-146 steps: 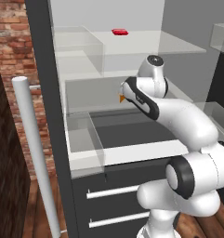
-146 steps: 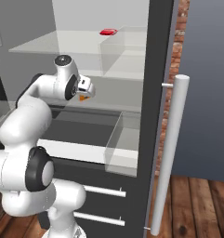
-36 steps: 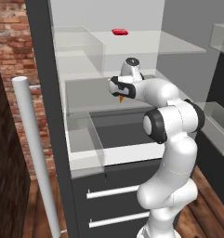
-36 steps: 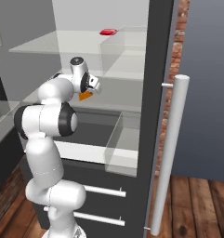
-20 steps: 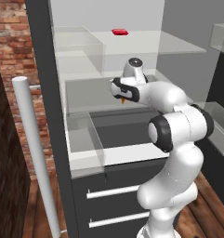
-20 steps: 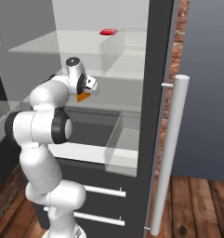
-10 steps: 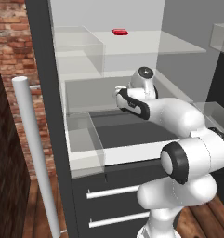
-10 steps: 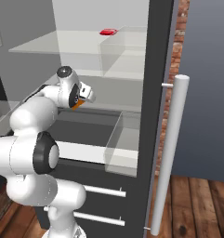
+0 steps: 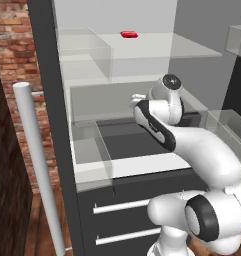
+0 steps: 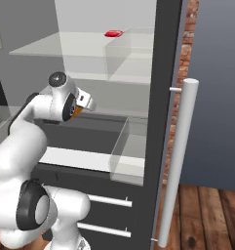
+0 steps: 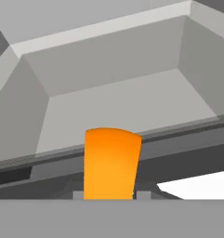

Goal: Pick the cheese from the fridge and the cheese grater from the cabinet and place them next to the salad bowl.

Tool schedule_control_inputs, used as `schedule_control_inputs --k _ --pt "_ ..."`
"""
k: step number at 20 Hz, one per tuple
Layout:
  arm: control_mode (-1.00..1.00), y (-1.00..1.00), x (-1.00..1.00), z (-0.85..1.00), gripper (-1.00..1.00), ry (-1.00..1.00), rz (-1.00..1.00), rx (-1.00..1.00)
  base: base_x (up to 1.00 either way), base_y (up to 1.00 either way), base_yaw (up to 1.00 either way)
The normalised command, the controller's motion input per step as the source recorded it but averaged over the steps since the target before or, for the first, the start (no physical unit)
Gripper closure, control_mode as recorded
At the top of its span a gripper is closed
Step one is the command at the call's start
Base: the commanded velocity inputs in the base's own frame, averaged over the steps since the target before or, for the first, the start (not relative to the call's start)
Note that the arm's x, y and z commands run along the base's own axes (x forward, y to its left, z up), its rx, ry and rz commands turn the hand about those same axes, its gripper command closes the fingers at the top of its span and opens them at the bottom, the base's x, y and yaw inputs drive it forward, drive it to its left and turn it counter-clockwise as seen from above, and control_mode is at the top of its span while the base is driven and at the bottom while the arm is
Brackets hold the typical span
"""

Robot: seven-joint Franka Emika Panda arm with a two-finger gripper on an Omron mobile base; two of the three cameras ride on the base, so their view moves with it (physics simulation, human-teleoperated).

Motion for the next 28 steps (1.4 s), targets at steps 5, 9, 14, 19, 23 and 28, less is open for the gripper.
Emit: schedule_control_inputs --k 5,9,14,19,23,28 --pt "-1.00 -0.11 -0.76 0.44 1.00 0.00 0.00 0.00 0.00 0.00 0.00" --pt "-1.00 -0.19 -0.92 0.19 1.00 0.00 0.00 0.00 0.00 0.00 0.00" --pt "-1.00 -0.17 -0.89 0.28 1.00 0.00 0.03 0.00 0.00 0.00 0.00" --pt "-1.00 -0.09 -0.78 0.47 1.00 0.02 0.06 0.00 0.00 0.00 0.00" --pt "-1.00 -0.01 -0.83 0.45 1.00 0.00 0.03 -0.02 0.00 0.00 0.00" --pt "-1.00 0.00 -0.53 0.34 1.00 0.05 0.00 -0.13 0.00 0.00 0.00"
